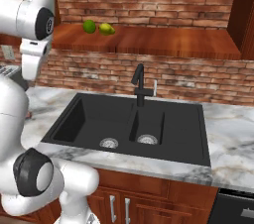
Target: Pick the pear, lime, mushroom from the counter and place them in the cabinet.
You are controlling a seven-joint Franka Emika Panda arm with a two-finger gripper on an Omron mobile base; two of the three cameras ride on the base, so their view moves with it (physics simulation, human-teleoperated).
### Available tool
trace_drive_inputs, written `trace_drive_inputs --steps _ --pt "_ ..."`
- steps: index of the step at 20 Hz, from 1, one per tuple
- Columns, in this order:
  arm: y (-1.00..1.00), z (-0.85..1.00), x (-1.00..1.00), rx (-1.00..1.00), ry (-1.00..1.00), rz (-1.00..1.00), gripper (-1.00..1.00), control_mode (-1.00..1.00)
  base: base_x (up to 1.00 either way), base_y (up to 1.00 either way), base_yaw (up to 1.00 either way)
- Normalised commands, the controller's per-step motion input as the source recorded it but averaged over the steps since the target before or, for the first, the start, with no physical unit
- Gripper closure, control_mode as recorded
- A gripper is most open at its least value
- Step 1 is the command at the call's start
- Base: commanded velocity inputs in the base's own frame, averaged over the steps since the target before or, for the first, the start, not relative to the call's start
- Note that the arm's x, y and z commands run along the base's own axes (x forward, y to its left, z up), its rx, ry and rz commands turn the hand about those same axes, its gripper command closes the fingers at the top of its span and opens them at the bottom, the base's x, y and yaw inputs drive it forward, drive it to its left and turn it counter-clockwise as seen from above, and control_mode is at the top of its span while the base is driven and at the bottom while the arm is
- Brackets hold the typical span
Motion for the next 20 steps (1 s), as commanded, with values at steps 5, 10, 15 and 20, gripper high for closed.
trace_drive_inputs --steps 5,10,15,20 --pt "0.46 -1.00 0.14 -0.21 -0.09 0.32 -1.00 -1.00 0.00 0.00 0.00" --pt "0.53 -0.83 0.63 -0.13 -0.02 0.23 -1.00 -1.00 0.00 0.00 0.00" --pt "0.61 -0.44 0.78 -0.06 0.00 0.22 -1.00 -1.00 0.00 0.00 0.00" --pt "0.69 -0.35 0.73 -0.01 0.00 0.30 -1.00 -1.00 0.00 0.00 0.00"
